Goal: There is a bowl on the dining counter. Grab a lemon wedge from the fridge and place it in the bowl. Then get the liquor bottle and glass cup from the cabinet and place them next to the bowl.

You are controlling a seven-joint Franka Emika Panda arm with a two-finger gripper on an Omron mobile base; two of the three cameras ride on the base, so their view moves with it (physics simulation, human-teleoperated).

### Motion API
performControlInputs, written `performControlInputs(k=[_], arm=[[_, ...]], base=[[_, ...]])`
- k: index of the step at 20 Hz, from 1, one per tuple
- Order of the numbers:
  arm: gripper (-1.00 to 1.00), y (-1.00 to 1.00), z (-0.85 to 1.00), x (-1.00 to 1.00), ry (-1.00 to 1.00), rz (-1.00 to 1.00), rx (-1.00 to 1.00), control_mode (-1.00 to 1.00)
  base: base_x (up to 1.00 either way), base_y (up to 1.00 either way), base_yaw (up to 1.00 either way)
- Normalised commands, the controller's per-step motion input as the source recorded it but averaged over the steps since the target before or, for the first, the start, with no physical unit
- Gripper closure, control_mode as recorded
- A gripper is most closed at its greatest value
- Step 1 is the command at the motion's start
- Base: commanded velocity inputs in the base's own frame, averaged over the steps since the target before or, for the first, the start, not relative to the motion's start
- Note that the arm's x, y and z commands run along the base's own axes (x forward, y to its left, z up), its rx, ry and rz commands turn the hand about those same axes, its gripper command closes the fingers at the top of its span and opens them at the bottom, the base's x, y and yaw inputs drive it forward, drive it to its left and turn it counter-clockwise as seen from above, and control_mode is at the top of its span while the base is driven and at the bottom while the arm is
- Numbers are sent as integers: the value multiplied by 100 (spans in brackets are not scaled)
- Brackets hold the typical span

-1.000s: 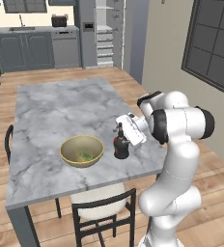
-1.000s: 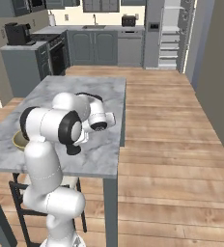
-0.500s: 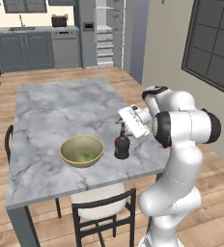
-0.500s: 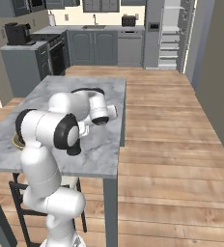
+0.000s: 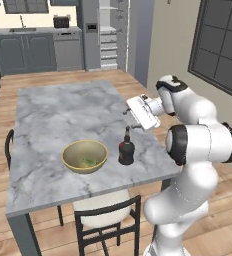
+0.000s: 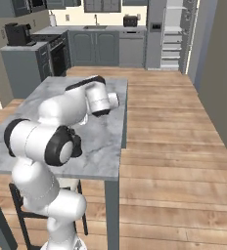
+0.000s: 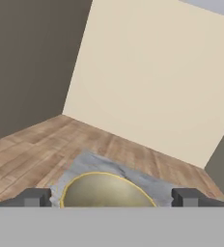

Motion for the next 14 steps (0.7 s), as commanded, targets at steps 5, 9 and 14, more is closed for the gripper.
performControlInputs(k=[5, 9, 14], arm=[[-100, 0, 49, -91, 0, -20, 0, -100], [-100, 0, 48, -96, 1, -22, 0, -100], [-100, -1, 31, -87, 4, -26, -5, -100]], base=[[0, 0, 0], [0, 0, 0], [0, 0, 0]])
